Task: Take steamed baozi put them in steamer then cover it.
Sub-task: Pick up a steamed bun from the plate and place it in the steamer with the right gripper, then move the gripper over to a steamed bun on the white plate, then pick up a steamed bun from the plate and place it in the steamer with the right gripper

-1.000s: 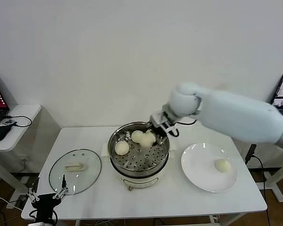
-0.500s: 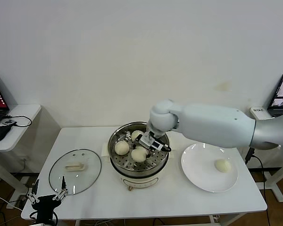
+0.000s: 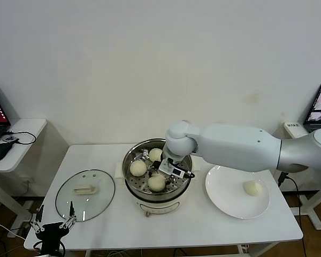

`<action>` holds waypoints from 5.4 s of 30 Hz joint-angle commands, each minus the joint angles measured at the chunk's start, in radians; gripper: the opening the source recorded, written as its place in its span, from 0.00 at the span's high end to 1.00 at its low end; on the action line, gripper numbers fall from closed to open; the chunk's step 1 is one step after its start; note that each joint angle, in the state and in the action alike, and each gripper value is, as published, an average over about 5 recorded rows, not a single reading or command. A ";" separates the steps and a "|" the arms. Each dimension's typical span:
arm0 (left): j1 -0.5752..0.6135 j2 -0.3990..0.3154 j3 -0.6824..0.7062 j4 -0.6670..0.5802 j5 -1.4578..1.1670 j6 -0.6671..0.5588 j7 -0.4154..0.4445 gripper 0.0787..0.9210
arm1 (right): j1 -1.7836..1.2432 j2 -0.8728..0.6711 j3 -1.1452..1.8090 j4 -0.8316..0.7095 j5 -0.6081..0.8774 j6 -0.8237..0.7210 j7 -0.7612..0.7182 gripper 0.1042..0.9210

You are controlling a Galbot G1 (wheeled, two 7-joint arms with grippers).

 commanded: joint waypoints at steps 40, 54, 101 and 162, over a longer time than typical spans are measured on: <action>-0.019 0.038 0.018 -0.002 -0.005 0.006 0.010 0.12 | -0.664 -0.716 0.760 -0.121 -0.147 -0.366 -0.118 0.12; -0.016 0.038 0.011 0.004 -0.003 0.008 0.012 0.12 | -0.781 -0.564 0.832 -0.276 -0.254 -0.330 -0.086 0.12; -0.025 0.033 0.011 0.020 -0.002 0.005 0.013 0.12 | -0.373 -0.617 0.566 -0.057 -0.035 -0.488 -0.092 0.36; -0.020 0.021 0.008 0.023 0.009 -0.029 0.004 0.12 | -0.110 -0.075 0.110 -0.070 0.385 -0.842 0.188 0.35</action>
